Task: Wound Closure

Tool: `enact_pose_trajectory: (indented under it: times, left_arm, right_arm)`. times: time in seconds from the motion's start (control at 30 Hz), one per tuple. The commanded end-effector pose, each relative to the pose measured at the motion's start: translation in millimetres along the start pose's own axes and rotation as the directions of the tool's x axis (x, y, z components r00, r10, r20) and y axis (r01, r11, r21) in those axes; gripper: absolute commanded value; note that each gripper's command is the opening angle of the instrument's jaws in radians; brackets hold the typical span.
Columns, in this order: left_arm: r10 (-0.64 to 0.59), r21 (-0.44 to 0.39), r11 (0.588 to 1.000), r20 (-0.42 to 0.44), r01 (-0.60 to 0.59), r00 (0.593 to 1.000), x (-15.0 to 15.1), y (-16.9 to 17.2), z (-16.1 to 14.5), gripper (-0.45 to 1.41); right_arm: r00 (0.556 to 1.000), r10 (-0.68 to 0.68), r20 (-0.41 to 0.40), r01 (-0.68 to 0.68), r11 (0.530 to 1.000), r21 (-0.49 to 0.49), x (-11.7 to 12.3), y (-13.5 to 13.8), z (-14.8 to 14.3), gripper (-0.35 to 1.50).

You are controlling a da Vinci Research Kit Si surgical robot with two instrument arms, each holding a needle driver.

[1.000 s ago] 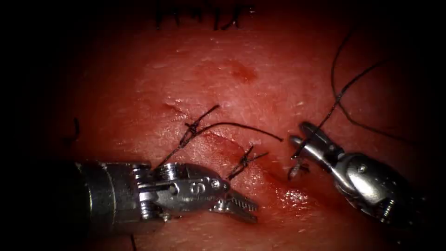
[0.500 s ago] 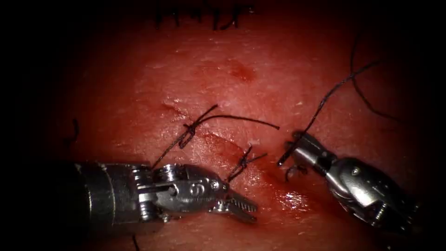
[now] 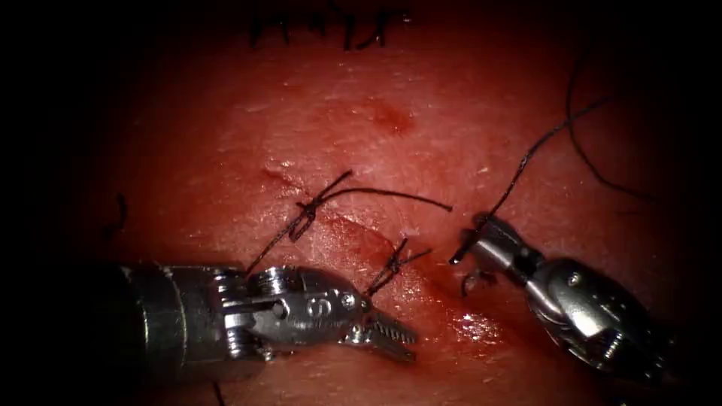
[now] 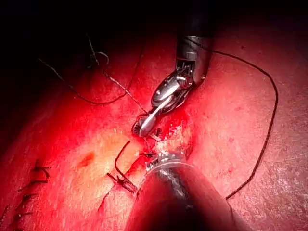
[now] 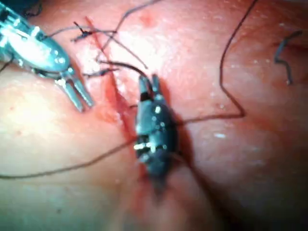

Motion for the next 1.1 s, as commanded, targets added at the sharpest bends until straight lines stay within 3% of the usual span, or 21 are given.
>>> enact_pose_trajectory:
  times: [0.03, 0.87, 1.07, 1.1]
  left_arm:
    - [0.0, -0.001, 1.0, 0.0, 0.0, 1.0, 0.0, -0.2, 0.7, -0.13]
    - [0.0, 0.008, 1.0, -0.001, 0.0, 1.0, 0.1, -0.4, 0.7, -0.13]
    - [0.0, 0.008, 1.0, -0.002, 0.0, 1.0, 0.1, -0.4, 0.7, -0.13]
    - [0.0, 0.008, 1.0, -0.002, 0.0, 1.0, 0.1, -0.4, 0.7, -0.13]
  right_arm:
    - [1.0, 0.015, 0.006, -0.015, 1.0, 0.014, -0.9, -0.5, 0.9, -0.35]
    - [0.977, 0.211, 0.021, -0.212, 0.968, 0.133, -4.2, -2.8, 1.8, -0.35]
    - [0.946, 0.321, 0.044, -0.323, 0.928, 0.184, -5.0, -3.5, 2.1, -0.35]
    - [0.888, 0.455, 0.068, -0.46, 0.87, 0.179, -5.1, -3.6, 2.2, -0.35]
